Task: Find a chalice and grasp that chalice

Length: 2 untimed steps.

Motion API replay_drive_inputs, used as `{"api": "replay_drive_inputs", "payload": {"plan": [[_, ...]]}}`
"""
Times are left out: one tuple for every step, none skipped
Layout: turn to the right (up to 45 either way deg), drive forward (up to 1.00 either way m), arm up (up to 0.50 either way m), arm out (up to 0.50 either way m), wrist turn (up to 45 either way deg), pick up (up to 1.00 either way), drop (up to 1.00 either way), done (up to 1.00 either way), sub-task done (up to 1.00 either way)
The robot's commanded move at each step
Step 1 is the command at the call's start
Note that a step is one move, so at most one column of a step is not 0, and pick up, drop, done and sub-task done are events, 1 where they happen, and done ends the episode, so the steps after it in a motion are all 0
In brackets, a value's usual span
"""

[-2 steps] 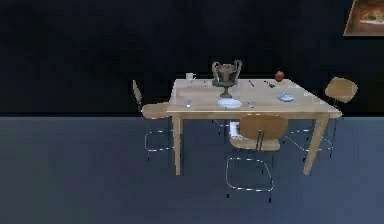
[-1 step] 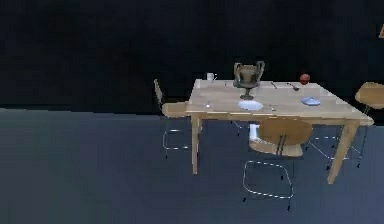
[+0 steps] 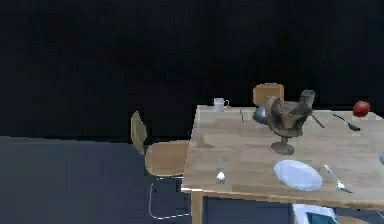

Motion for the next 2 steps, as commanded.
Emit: {"api": "replay_drive_inputs", "payload": {"plan": [[-45.0,0.0,0.0,0.0,0.0,0.0,0.0,0.0,0.0],[-18.0,0.0,0.0,0.0,0.0,0.0,0.0,0.0,0.0]]}}
